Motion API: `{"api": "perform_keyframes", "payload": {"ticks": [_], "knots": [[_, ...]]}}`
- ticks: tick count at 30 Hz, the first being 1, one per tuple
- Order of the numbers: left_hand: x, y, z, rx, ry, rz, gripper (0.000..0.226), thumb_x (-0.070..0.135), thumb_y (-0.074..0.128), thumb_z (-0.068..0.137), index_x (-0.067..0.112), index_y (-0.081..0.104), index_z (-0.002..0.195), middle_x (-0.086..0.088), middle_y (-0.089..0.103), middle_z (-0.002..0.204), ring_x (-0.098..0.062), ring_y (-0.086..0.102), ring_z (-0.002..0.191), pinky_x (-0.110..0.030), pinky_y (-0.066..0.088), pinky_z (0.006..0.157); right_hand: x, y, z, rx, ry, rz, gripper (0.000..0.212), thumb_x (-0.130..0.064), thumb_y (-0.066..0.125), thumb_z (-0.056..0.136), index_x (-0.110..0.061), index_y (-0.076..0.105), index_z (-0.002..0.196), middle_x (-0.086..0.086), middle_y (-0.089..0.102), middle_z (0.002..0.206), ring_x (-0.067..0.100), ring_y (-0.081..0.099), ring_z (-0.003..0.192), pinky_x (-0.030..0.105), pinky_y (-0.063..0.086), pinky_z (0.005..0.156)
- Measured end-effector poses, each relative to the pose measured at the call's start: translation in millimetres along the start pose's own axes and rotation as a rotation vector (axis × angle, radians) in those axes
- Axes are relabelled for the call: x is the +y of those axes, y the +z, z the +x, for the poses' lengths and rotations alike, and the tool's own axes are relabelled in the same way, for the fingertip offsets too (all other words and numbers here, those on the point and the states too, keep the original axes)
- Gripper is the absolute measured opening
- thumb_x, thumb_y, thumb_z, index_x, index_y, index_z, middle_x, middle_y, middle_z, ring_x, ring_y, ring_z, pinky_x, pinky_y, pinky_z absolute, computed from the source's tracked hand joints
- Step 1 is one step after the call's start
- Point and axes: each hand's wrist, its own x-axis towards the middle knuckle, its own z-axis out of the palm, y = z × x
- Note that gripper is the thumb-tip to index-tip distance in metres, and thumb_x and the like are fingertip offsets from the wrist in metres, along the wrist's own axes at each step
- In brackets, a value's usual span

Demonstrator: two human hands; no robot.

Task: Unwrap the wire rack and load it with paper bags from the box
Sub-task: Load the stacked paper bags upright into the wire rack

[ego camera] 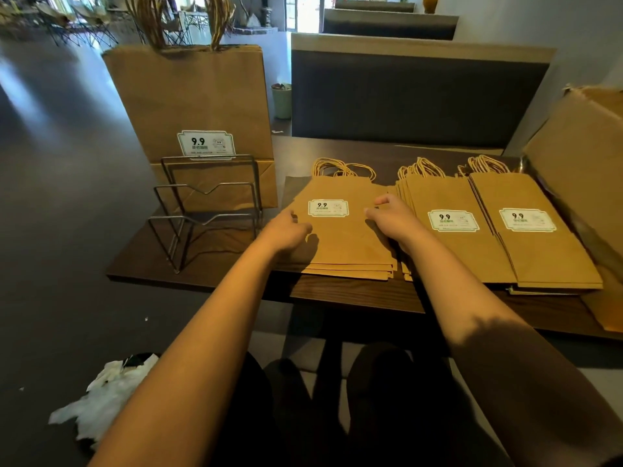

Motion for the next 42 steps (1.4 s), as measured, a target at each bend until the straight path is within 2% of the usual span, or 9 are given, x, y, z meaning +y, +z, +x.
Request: {"api": "perform_keyframes", "payload": {"ticks": [6, 10, 15, 22, 27, 31, 35, 39, 42], "knots": [[7.2, -5.1, -9.5, -0.007, 0.043, -0.010, 0.050, 0.016, 0.055, 0.102, 0.009, 0.042, 0.150, -0.009, 0.051, 0.147, -0.022, 0.052, 0.125, -0.027, 0.040, 0.096, 0.7, -0.3, 0.1, 0.103, -0.027, 0.012, 0.039, -0.028, 0.069, 0.093, -0.023, 0.049, 0.126, 0.000, 0.056, 0.119, 0.022, 0.058, 0.105, 0.040, 0.052, 0.093], [8.7, -6.7, -11.8, -0.003, 0.035, -0.022, 0.060, 0.022, 0.055, 0.103, 0.010, 0.032, 0.157, -0.010, 0.047, 0.153, -0.027, 0.051, 0.133, -0.034, 0.042, 0.104, -3.7, 0.1, -2.0, 0.165, -0.050, 0.115, 0.048, -0.026, 0.073, 0.092, -0.022, 0.044, 0.131, -0.003, 0.058, 0.118, 0.020, 0.060, 0.107, 0.035, 0.054, 0.086], [9.4, -6.8, -11.7, -0.003, 0.035, -0.056, 0.056, 0.022, 0.055, 0.103, 0.011, 0.036, 0.155, -0.010, 0.055, 0.143, -0.023, 0.057, 0.115, -0.031, 0.044, 0.094, -4.7, -3.3, -2.0, 0.113, -0.093, -0.016, 0.028, -0.033, 0.069, 0.093, -0.013, 0.069, 0.113, 0.001, 0.072, 0.110, 0.024, 0.069, 0.099, 0.045, 0.057, 0.093], [10.2, -8.3, -12.3, 0.016, 0.003, -0.189, 0.038, 0.023, 0.061, 0.099, 0.014, 0.052, 0.134, -0.010, 0.060, 0.129, -0.026, 0.059, 0.113, -0.045, 0.050, 0.105, -11.9, -10.1, -3.0, 0.235, -0.126, -0.295, 0.030, -0.029, 0.069, 0.094, -0.013, 0.066, 0.119, 0.007, 0.069, 0.120, 0.028, 0.064, 0.109, 0.032, 0.048, 0.083], [7.6, -10.7, -16.2, 0.063, -0.031, -0.407, 0.023, 0.024, 0.061, 0.096, 0.007, 0.063, 0.111, -0.008, 0.066, 0.117, -0.026, 0.061, 0.104, -0.041, 0.052, 0.090, -14.2, -11.4, -6.5, 0.213, -0.136, -0.277, 0.039, -0.042, 0.065, 0.094, -0.015, 0.066, 0.122, 0.006, 0.067, 0.123, 0.029, 0.062, 0.113, 0.036, 0.051, 0.091], [10.3, -8.5, -17.3, 0.044, -0.033, -0.473, 0.027, 0.024, 0.061, 0.097, 0.011, 0.061, 0.120, -0.001, 0.065, 0.112, -0.014, 0.059, 0.102, -0.046, 0.045, 0.107, -13.8, -12.7, -8.9, 0.151, -0.085, -0.281, 0.047, -0.044, 0.062, 0.095, -0.014, 0.059, 0.131, 0.009, 0.064, 0.131, 0.032, 0.058, 0.121, 0.042, 0.049, 0.099], [15.2, -8.6, -20.1, 0.019, -0.039, -0.500, 0.030, 0.020, 0.057, 0.100, 0.008, 0.058, 0.128, 0.003, 0.060, 0.101, -0.006, 0.055, 0.089, -0.041, 0.042, 0.100, -14.4, -13.1, -7.5, 0.138, -0.064, -0.275, 0.052, -0.036, 0.065, 0.096, -0.012, 0.048, 0.140, 0.010, 0.057, 0.141, 0.033, 0.054, 0.128, 0.042, 0.046, 0.101], [13.3, -7.8, -22.0, 0.066, -0.040, -0.530, 0.027, 0.021, 0.058, 0.098, 0.009, 0.062, 0.121, 0.003, 0.062, 0.104, -0.010, 0.056, 0.096, -0.045, 0.044, 0.104, -16.9, -11.7, -8.5, 0.125, -0.031, -0.287, 0.062, -0.039, 0.067, 0.094, -0.012, 0.041, 0.144, 0.011, 0.053, 0.145, 0.034, 0.052, 0.130, 0.042, 0.046, 0.100], [13.6, -6.2, -22.6, 0.107, -0.028, -0.596, 0.023, 0.016, 0.056, 0.098, 0.006, 0.063, 0.118, 0.001, 0.061, 0.100, -0.015, 0.058, 0.095, -0.033, 0.054, 0.082, -17.2, -12.7, -11.4, 0.152, -0.047, -0.295, 0.061, -0.039, 0.068, 0.093, -0.011, 0.045, 0.142, 0.011, 0.055, 0.142, 0.033, 0.054, 0.128, 0.042, 0.047, 0.099]]}}
